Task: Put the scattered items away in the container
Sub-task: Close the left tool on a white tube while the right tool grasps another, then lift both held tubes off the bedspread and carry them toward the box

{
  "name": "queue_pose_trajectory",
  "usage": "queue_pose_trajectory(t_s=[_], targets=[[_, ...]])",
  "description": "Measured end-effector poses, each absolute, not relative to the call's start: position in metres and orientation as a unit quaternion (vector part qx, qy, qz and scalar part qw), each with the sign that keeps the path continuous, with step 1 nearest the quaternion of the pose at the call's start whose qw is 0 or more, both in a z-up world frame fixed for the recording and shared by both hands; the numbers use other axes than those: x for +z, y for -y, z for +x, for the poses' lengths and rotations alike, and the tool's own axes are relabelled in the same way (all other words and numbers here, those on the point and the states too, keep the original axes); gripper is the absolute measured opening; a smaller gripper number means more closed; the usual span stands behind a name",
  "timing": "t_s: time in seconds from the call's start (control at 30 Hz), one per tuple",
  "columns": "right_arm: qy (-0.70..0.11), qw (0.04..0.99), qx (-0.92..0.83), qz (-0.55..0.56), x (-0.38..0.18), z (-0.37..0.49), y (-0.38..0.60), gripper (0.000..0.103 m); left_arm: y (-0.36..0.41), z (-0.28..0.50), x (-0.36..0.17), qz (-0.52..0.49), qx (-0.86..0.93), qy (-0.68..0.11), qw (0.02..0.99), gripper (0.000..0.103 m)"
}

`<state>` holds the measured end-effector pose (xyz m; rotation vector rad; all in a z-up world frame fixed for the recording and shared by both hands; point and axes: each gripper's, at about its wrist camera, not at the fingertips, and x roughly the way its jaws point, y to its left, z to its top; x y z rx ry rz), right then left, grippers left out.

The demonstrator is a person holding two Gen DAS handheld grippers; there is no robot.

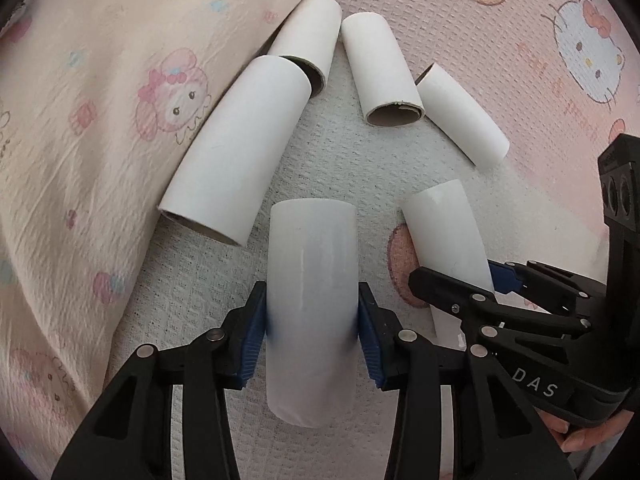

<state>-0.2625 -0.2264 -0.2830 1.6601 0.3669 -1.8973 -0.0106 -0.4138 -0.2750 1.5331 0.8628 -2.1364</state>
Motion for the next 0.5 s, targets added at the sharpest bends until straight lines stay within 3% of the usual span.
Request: queue_pose_trajectory(t_s=[0.3,0.5], targets=[[-0.188,0.272,-0.741,0.584,-0.247,-0.243,0.191,0.040,0.389,-0.006,-0.273,0.557,-0.755,-0.312,0.152,0.046],[-0.156,0.242,-0.766,0.575,-0.222,-0.249,0.151,0.040,0.380,0.005,-0.252,0.541,-0.770,-0.307,0.142,0.046]])
